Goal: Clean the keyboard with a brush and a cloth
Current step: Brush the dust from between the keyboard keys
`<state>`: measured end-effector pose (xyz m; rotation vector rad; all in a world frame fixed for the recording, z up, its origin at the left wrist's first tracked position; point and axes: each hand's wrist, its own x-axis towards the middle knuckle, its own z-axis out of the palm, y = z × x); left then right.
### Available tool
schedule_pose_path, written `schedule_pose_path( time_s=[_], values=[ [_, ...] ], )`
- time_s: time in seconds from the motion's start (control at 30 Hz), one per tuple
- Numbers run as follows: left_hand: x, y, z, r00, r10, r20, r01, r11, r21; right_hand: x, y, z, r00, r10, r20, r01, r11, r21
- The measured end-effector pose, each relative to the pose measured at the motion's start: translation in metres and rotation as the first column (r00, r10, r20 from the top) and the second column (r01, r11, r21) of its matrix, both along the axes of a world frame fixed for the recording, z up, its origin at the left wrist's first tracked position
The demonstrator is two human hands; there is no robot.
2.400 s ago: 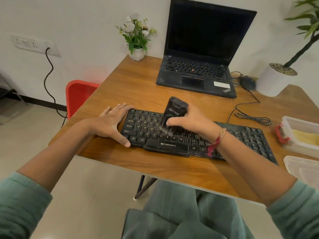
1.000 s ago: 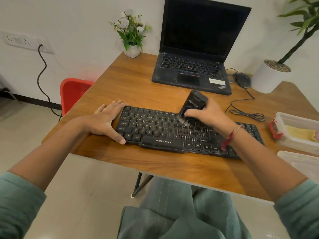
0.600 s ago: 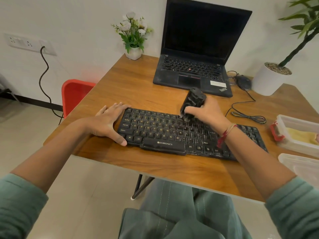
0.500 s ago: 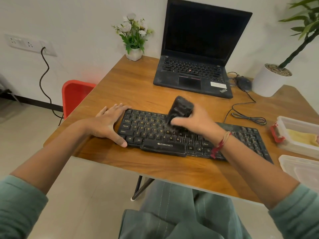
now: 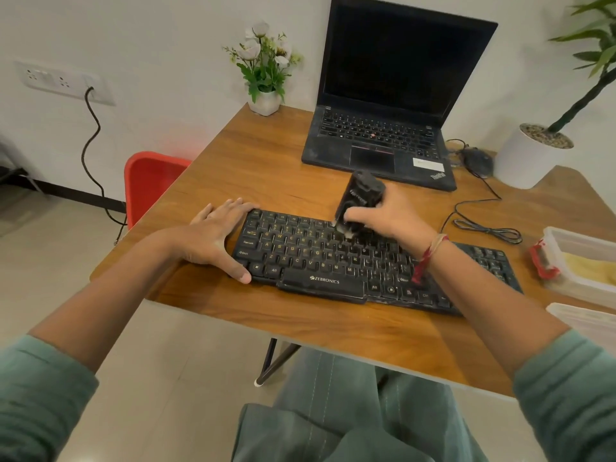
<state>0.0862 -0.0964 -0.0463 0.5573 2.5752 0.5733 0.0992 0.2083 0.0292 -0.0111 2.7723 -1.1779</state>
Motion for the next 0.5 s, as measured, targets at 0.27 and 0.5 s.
schedule_pose_path(
  time_s=[0.27, 0.5],
  values=[
    [0.001, 0.001, 0.001, 1.000, 0.002, -0.007, -0.002, 1.000, -0.003, -0.002, -0.006, 0.001, 0.996, 0.053, 0.066, -0.049, 0.997, -0.053],
    [0.001, 0.001, 0.000, 1.000, 0.005, -0.008, -0.005, 1.000, -0.003, 0.007, -0.026, 0.003, 0.970, 0.239, 0.051, -0.240, 0.970, 0.032]
  ],
)
